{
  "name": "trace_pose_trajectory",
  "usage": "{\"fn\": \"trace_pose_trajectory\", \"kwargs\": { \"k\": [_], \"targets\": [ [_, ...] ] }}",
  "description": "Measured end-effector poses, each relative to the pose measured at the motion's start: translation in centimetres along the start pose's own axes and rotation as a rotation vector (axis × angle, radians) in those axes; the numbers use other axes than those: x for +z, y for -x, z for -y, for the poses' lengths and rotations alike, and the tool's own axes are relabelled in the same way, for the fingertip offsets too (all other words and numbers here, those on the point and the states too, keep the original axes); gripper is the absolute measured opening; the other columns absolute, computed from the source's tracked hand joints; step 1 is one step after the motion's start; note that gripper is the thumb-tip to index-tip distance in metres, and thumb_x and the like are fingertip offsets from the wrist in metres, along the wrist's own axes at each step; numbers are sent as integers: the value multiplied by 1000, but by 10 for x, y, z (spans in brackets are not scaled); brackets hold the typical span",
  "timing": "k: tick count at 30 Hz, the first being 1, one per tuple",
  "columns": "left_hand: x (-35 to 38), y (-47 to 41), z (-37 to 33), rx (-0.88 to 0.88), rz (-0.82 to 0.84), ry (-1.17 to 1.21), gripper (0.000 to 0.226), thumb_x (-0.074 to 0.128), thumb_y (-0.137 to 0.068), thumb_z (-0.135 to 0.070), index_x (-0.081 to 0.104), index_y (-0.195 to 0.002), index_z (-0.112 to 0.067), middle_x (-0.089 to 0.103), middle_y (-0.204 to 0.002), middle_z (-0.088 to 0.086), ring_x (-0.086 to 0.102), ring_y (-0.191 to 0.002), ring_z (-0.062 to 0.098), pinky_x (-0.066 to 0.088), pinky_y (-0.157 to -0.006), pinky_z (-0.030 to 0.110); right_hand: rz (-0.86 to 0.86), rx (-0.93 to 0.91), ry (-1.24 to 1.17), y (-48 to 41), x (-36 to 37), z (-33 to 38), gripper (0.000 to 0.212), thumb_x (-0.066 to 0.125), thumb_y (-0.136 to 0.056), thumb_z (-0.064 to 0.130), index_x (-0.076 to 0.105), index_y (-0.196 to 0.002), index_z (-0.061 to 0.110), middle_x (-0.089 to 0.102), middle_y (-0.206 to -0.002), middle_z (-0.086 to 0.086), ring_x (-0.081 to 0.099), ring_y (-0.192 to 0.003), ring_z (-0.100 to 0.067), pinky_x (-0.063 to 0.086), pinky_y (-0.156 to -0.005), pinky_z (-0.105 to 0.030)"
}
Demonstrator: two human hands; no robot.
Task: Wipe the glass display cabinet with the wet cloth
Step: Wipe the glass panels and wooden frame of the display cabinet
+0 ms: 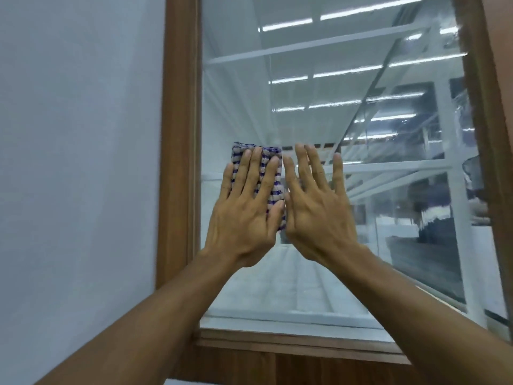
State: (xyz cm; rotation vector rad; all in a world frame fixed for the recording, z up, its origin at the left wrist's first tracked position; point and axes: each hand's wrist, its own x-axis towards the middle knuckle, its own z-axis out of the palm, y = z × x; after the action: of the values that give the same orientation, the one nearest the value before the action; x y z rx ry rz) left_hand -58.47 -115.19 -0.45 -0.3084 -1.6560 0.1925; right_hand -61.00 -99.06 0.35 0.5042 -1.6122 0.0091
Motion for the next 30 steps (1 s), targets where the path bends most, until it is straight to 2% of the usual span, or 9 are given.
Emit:
{"fn": "trace_pose_trajectory", "kwargs": {
  "k": [4, 8, 12, 16, 18, 20, 22, 25, 30],
  "targets": [
    [-8, 21, 46, -90, -8, -96, 68, 20, -107, -43, 7, -165, -10, 0, -173, 15, -5, -161, 25, -1, -130, 47, 3, 6, 14, -3, 9, 24, 72, 41, -103, 31, 9, -162, 6, -4, -170, -18, -6, -158, -32, 1, -124, -64],
    [-5, 38, 13, -241, -45, 16, 68, 22, -106, -37, 4, -165, -8, -3, -172, 18, -8, -160, 28, -2, -130, 48, -4, 18, -25, 2, 6, 22, 63, 25, -106, 29, 8, -163, 8, -2, -171, -15, -6, -159, -28, 3, -126, -60],
    [4, 27, -25, 44, 4, 88, 67, 26, -107, -37, 9, -165, -9, -2, -173, 16, -6, -160, 27, 2, -130, 49, -35, 15, -41, 17, -4, -4, 63, 16, -105, 34, 14, -163, 10, 4, -171, -15, 0, -159, -29, 6, -126, -61],
    [6, -9, -42, -27, -34, 97, 68, 28, -106, -38, 11, -165, -9, 2, -172, 17, -3, -160, 29, 2, -130, 50, -84, 55, -48, 36, -14, -40, 62, 6, -107, 40, 16, -163, 15, 5, -171, -14, 2, -159, -29, 3, -127, -59],
    [6, 0, -44, 100, 14, 60, 69, 28, -106, -40, 9, -165, -11, 0, -173, 16, -5, -160, 28, 3, -130, 50, -81, 59, -44, 40, -18, -51, 61, 6, -108, 40, 15, -163, 16, 4, -171, -14, 1, -159, -28, -1, -127, -57],
    [3, 8, -37, 201, 64, 23, 69, 28, -106, -42, 8, -166, -13, -1, -173, 14, -6, -160, 25, 3, -130, 49, -78, 93, -26, 44, -20, -65, 59, 16, -108, 36, 13, -164, 17, 1, -171, -14, -2, -159, -27, -4, -127, -56],
    [5, -2, -39, 141, 41, 31, 69, 26, -105, -42, 9, -166, -14, 0, -173, 13, -5, -161, 25, 3, -130, 49, -88, 122, -14, 47, -23, -80, 59, 23, -108, 33, 13, -164, 18, 1, -171, -13, -3, -159, -27, -6, -127, -54],
    [11, -32, -80, -40, -19, 102, 69, 25, -106, -41, 9, -165, -12, 1, -173, 16, -3, -161, 28, 2, -130, 51, -120, 144, -35, 52, -27, -98, 58, 27, -108, 29, 15, -164, 16, 3, -171, -14, 0, -159, -27, -4, -127, -53],
    [21, -20, -137, 223, 37, 105, 69, 29, -106, -42, 11, -165, -12, 0, -173, 15, -4, -161, 27, 6, -129, 52, -97, 135, 14, 68, -41, -134, 59, 21, -108, 35, 16, -163, 16, 4, -171, -17, 3, -159, -30, 2, -127, -56]
  ]
}}
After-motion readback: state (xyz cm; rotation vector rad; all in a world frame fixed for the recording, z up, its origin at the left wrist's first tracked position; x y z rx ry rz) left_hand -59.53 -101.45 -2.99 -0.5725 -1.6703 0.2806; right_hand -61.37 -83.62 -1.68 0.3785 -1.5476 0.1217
